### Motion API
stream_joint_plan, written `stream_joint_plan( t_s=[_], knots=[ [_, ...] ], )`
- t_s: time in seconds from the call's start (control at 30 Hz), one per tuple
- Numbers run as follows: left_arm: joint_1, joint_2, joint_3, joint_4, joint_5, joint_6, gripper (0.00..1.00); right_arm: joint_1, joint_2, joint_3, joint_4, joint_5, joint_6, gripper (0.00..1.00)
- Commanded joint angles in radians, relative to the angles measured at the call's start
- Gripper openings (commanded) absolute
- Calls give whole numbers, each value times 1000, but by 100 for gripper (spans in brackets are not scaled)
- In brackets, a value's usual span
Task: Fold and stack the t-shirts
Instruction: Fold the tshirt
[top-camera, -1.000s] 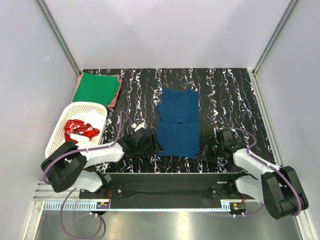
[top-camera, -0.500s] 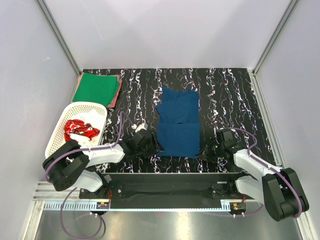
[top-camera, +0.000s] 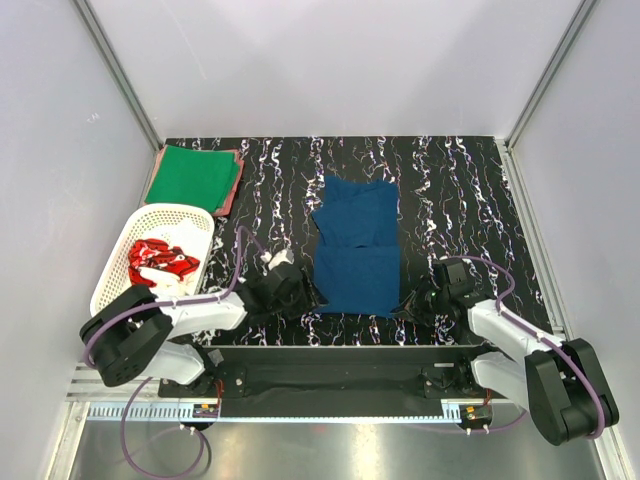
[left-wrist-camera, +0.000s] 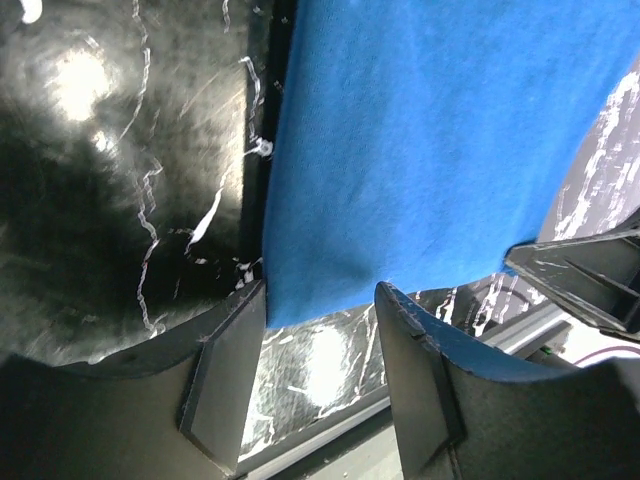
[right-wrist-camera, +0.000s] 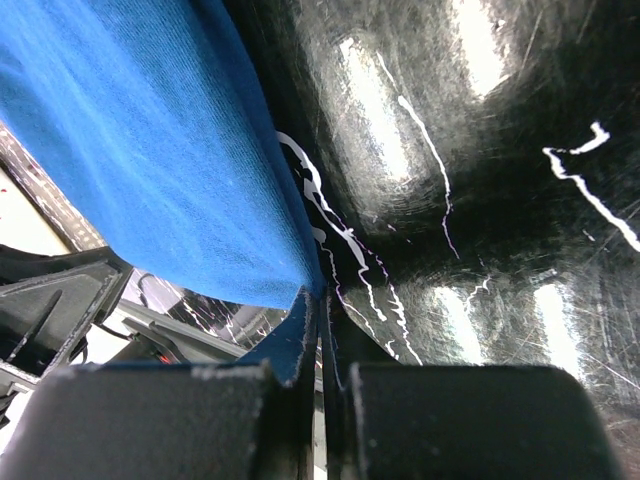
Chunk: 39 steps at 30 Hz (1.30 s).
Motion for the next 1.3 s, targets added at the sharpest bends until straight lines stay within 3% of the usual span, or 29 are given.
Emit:
stream_joint_plan(
  t_s=[0.0,0.3,0.43,0.8,0.9,1.13,1.27],
  knots=[
    [-26,58,-41,-406,-116,55,56,8,-13,-6,-20,17,-5,0],
    [-103,83,85,-609,-228,47,54,8,-19,-4,-21,12,-9,0],
    [-106,81,82,-607,-227,37,57,8,-26,-9,-20,7,-11,0],
    [-106,167,74,-489,-150,43,52,8,-54,-17,-31,4,-11,0],
    [-106,172,65,-463,-147,44,45,9,-62,-20,-34,6,-11,0],
    [-104,131,111,-500,-176,86,1,9,-62,-4,-81,24,-28,0],
    [-106,71,141,-555,-174,102,0,8,-92,22,-148,44,-40,0]
  ],
)
